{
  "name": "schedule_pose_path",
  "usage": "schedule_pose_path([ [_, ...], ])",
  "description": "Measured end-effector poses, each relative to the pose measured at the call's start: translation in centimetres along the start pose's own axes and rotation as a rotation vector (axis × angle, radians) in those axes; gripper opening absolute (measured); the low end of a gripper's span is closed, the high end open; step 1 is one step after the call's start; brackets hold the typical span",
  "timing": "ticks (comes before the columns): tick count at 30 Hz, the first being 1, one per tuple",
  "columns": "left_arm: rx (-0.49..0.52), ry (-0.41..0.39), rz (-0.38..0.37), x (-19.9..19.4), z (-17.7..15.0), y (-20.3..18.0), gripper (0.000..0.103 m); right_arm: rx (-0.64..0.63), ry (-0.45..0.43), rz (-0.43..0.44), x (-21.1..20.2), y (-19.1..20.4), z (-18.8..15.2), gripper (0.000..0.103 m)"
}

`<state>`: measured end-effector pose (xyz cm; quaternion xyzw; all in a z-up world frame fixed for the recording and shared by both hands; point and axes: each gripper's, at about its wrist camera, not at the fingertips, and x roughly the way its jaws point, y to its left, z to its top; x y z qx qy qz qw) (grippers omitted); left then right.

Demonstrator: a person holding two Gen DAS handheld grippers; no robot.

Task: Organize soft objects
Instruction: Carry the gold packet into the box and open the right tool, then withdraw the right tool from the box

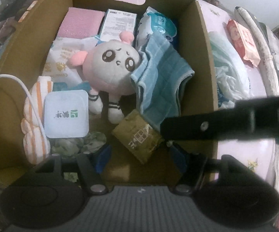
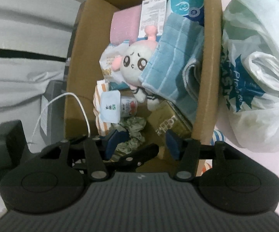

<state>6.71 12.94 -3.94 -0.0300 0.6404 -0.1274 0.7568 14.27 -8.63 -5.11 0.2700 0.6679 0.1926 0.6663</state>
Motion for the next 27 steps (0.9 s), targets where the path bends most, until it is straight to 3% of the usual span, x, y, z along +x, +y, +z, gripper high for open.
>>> schedule_pose_path([
  [4, 0.031, -0.018, 0.032, -0.5, 0.1, -0.2, 0.076, -0.006, -0.066, 0.024, -1.6, -0.2, -0.3, 0.061],
  [9, 0.1, -0.053, 0.092, -1.3, 0.2, -1.7, 0.083, -0.036, -0.181, 0.015, -3.8, -0.4, -0.7, 0.078],
  [17, 0.187, -0.119, 0.141, -2.3, 0.2, -3.5, 0.091, -0.144, -0.35, -0.114, -7.5, -1.1, -4.3, 0.087],
  [22, 0.155, -0.167, 0.155, -3.0, 0.0, -3.7, 0.095, -0.148, -0.421, -0.164, -8.7, -1.4, -7.2, 0.097],
  [27, 0.127, -0.204, 0.233, -3.4, -0.7, -3.8, 0.095, -0.192, -0.504, -0.255, -9.4, -1.6, -9.5, 0.102],
])
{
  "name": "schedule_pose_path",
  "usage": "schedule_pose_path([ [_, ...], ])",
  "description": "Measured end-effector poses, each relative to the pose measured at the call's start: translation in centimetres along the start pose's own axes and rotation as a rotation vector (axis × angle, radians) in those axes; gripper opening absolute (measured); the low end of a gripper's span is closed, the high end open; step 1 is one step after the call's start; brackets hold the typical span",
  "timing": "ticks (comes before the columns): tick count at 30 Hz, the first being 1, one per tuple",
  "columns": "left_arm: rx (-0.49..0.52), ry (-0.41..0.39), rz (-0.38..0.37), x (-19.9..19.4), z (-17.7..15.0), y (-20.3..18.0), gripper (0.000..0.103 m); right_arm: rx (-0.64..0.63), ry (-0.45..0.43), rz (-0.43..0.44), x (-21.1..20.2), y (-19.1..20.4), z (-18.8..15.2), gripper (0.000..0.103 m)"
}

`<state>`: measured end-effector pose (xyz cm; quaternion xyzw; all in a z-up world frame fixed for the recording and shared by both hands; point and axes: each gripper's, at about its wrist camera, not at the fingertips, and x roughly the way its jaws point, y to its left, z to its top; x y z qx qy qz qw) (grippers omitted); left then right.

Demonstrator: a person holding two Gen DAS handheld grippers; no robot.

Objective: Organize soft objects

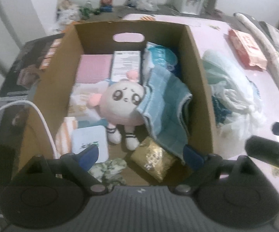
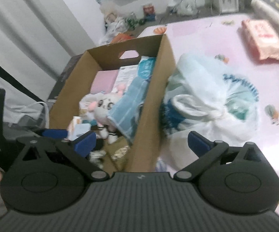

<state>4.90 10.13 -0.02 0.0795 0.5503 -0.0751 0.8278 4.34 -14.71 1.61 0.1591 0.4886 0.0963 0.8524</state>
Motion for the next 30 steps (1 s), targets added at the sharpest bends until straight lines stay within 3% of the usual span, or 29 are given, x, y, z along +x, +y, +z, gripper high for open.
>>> schedule_pose_path([
  [10, -0.091, -0.026, 0.102, -2.9, -2.3, -0.6, 0.095, -0.079, -0.155, -0.112, -3.9, -1.1, -2.7, 0.102],
  [17, -0.119, -0.003, 0.107, -4.4, -5.0, -2.2, 0.095, -0.087, -0.047, -0.185, -3.9, -1.6, -4.7, 0.102],
  [25, -0.086, 0.035, 0.128, -4.4, -7.3, -3.9, 0.095, -0.075, 0.021, -0.184, -3.8, -2.0, -6.9, 0.102],
  [30, -0.064, 0.017, 0.145, -4.5, -7.4, -4.4, 0.095, -0.086, 0.043, -0.185, -3.4, -1.9, -7.4, 0.102],
])
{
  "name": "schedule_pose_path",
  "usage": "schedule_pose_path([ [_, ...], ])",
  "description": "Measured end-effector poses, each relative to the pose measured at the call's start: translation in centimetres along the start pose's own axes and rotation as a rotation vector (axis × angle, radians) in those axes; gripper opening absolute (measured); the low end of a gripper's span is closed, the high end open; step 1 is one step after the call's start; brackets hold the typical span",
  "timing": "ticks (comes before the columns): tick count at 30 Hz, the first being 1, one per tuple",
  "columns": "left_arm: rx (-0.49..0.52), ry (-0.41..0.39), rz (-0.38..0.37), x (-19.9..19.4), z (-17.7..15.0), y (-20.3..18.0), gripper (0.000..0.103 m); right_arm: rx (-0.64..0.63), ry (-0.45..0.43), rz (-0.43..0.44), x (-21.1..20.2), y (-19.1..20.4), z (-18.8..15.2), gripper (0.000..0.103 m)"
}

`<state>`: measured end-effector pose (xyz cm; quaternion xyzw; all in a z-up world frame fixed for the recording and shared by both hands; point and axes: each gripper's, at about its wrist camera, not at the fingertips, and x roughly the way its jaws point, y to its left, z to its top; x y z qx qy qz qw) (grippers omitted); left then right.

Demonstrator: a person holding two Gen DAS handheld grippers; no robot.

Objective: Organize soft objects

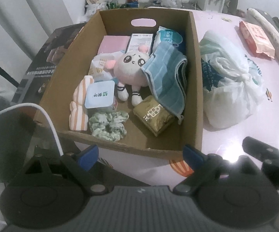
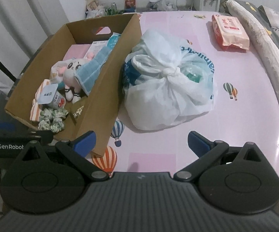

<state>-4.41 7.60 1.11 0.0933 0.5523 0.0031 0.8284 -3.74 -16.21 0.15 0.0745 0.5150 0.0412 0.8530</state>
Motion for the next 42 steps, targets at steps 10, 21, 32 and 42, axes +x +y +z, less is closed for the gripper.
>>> schedule_pose_path([
  [10, 0.01, 0.017, 0.009, 0.5, 0.0, 0.3, 0.095, -0.004, -0.004, -0.002, 0.1, 0.3, 0.1, 0.102],
  [21, 0.005, 0.022, 0.008, 0.7, -0.1, 1.1, 0.095, -0.009, -0.005, 0.008, 0.3, 0.7, -0.1, 0.102],
  [32, 0.0, 0.029, 0.006, 0.8, -0.5, 1.7, 0.095, -0.021, -0.004, 0.005, 0.3, 1.6, -0.3, 0.102],
  [42, -0.011, 0.026, -0.002, 0.6, -0.5, 1.8, 0.095, -0.035, -0.009, 0.006, 0.3, 1.8, 0.0, 0.102],
])
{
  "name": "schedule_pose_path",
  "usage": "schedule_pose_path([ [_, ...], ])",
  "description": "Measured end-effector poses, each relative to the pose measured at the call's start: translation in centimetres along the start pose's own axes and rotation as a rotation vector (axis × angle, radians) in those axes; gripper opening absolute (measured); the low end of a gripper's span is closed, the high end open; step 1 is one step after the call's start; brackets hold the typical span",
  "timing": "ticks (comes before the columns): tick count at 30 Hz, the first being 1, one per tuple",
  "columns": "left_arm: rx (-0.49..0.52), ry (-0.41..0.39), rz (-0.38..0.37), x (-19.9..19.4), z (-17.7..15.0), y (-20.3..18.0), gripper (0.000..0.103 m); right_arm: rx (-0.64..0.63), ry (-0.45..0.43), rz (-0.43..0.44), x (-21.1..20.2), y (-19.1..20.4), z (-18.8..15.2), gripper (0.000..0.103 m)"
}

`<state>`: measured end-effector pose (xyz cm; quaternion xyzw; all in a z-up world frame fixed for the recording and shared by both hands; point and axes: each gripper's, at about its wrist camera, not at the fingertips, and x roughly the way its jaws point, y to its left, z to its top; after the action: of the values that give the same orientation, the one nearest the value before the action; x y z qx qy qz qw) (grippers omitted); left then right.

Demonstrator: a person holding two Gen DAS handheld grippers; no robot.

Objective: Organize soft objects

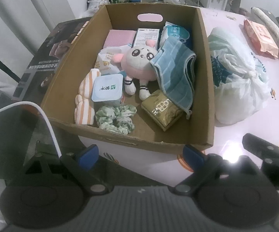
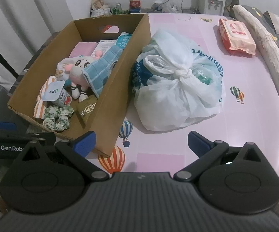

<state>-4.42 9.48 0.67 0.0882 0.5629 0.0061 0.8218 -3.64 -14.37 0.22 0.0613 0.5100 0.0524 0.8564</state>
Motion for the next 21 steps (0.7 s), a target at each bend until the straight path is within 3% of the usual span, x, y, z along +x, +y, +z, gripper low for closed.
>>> schedule_pose_path([
  [21, -0.003, 0.025, 0.001, 0.47, -0.22, -0.11, 0.095, -0.016, 0.016, 0.022, 0.38, -0.27, 0.4, 0.102],
])
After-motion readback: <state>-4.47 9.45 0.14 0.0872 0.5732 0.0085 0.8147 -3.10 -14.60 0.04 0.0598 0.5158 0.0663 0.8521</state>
